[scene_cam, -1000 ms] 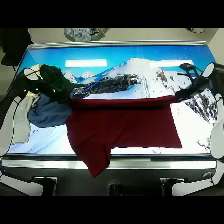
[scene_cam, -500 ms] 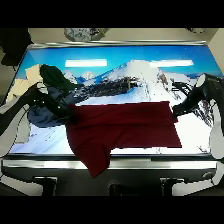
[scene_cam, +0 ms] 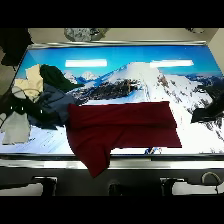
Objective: Fold the shirts.
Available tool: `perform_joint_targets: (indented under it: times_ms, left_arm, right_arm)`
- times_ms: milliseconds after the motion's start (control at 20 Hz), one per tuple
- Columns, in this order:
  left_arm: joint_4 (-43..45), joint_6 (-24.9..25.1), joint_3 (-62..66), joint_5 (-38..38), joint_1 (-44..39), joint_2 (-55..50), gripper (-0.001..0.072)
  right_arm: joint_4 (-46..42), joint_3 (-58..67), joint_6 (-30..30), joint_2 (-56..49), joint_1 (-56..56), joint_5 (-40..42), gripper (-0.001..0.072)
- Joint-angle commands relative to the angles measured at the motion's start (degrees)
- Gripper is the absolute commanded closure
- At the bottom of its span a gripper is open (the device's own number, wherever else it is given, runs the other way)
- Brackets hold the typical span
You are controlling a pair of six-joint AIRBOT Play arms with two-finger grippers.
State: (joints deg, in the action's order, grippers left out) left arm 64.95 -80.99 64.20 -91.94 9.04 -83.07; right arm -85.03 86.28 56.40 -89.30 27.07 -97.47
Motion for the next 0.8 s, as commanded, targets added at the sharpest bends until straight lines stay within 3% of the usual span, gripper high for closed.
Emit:
perform_joint_targets:
  times_ms: [0,150,300,550,650,700,750]
  left_arm:
    - [-0.42,3.48,-20.96,5.53,-0.37,9.22,0.021]
    - [-6.4,4.63,-33.55,12.31,-1.75,13.92,0.021]
    - [-14.43,5.31,-37.07,17.18,-5.73,13.97,0.021]
    - [-16.55,-0.5,-37.27,26.56,-17.75,13.6,0.0211]
    - [-16.5,-4.15,-37.29,30.53,-20.55,13.53,0.0294]
    - [-16.48,-5.46,-37.27,32.44,-21.31,13.53,0.0401]
    - [-16.5,-5.64,-37.27,33.79,-21.66,13.53,0.0524]
  right_arm:
    - [1.18,-0.07,0.37,0.85,3.37,-0.94,0.0212]
    - [5.35,-0.07,0.33,0.79,3.37,1.79,0.0214]
    - [4.85,-0.07,-0.28,0.79,3.39,2.03,0.0214]
    - [4.83,-1.38,-0.26,0.85,3.39,2.43,0.021]
    - [4.59,-3.8,-0.26,0.92,3.39,2.36,0.0149]
    - [4.59,-5.6,-0.26,1.14,3.37,2.43,0.0093]
    - [4.5,-7.52,-0.28,1.57,3.39,2.71,0.0088]
